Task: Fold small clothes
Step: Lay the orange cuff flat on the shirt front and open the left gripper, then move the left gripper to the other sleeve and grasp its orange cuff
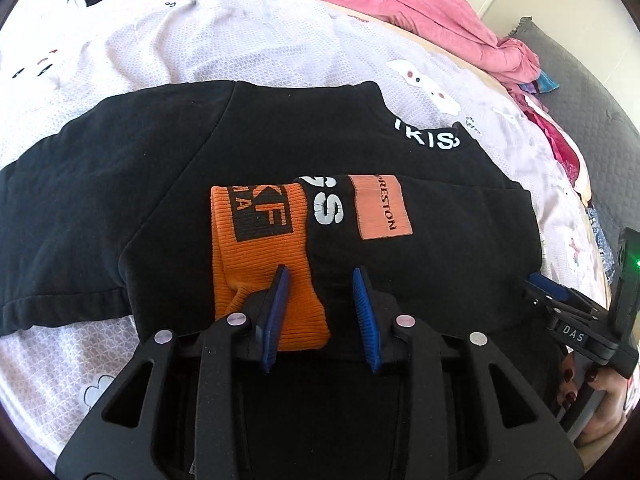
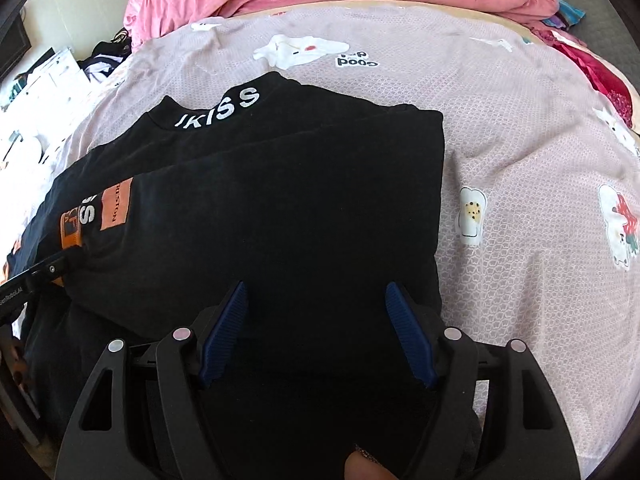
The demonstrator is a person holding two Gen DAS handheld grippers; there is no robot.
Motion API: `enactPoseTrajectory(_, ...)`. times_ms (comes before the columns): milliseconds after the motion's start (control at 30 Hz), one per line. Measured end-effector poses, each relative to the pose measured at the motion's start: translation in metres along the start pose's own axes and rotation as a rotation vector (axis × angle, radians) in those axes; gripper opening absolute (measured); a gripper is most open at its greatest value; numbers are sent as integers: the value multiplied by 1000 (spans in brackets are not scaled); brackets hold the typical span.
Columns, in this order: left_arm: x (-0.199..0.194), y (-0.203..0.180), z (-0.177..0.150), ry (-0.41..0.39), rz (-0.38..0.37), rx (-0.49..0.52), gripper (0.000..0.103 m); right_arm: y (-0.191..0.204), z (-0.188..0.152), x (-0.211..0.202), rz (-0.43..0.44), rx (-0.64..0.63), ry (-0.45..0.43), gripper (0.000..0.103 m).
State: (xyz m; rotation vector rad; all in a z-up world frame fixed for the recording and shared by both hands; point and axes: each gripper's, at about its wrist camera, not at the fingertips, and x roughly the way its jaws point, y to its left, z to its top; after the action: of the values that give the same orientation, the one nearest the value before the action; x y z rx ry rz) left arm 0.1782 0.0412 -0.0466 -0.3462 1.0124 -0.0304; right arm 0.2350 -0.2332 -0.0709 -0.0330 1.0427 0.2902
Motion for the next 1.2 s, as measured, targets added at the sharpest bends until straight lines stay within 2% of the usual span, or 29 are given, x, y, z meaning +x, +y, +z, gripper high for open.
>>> enactPoseTrajectory(100, -5, 0, -1, -8, -2, -3, 26, 1, -2, -5, 4, 2, -13, 71)
enactPoseTrajectory(233, -14, -2, -3, -23, -10, -7, 35, 0, -3, -17, 52, 22, -42, 71)
enactPoseTrajectory(500, -36, -6, -6, -53, 10, 12, 51, 5, -21, -34, 77, 43, -75, 75)
enactPoseTrajectory(633, -45, -4, -8, -67, 19, 11, 67, 10, -25, -42, 98, 62, -99, 75)
enactPoseTrajectory(667, -47, -3, -8, -70, 22, 12, 71, 11, -26, -44, 102, 64, -103, 78)
enactPoseTrajectory(700, -48, -3, -9, -72, 24, 11, 72, 12, -28, -46, 100, 67, -108, 89)
enactPoseTrajectory(733, -50, -2, -9, -73, 24, 10, 76, 14, -29, -47, 91, 70, -114, 93)
enactPoseTrajectory(800, -54, -1, -10, -77, 28, 6, 83, 16, -32, -50, 86, 72, -124, 93)
enactPoseTrajectory(900, -59, 2, -12, -86, 39, 6, 85, 18, -37, -53, 86, 89, -128, 93)
enactPoseTrajectory(967, -63, 4, -13, -90, 46, 7, 91, 18, -40, -58, 87, 101, -142, 94)
enactPoseTrajectory(1200, -78, 13, -18, -112, 67, -1, 94, 24, -41, -76, 97, 120, -180, 95)
